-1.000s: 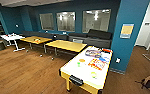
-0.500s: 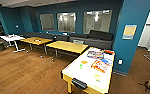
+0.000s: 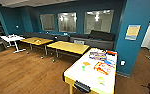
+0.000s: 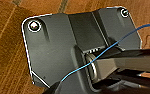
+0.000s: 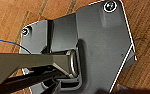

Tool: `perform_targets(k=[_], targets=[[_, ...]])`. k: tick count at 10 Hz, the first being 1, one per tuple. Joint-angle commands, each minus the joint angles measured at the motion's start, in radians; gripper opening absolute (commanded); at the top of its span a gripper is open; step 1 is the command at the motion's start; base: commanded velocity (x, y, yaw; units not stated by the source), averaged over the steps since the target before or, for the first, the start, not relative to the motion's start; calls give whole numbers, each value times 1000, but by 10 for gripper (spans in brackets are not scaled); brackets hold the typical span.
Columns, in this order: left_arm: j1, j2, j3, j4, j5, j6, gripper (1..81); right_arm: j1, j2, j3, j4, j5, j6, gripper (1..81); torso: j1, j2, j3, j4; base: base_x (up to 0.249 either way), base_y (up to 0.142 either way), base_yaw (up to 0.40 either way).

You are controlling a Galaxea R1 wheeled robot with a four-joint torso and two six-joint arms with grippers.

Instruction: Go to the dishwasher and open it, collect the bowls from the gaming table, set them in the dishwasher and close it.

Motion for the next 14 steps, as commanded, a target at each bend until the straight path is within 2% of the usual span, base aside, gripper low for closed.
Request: perform_targets(k=[1,4,14], targets=[[-42,1,4,11,53,4,811,38,-9,3,-8,-50,-4,811,0,0,0,0,120,0,0],[-42,1,4,11,51,4,811,38,-9,3,-8,-50,-4,811,-1,0,0,0,120,0,0],[-41,1,4,11,51,4,811,35,-9,-3,-8,-50,-4,811,-1,0,0,0,120,78,0]])
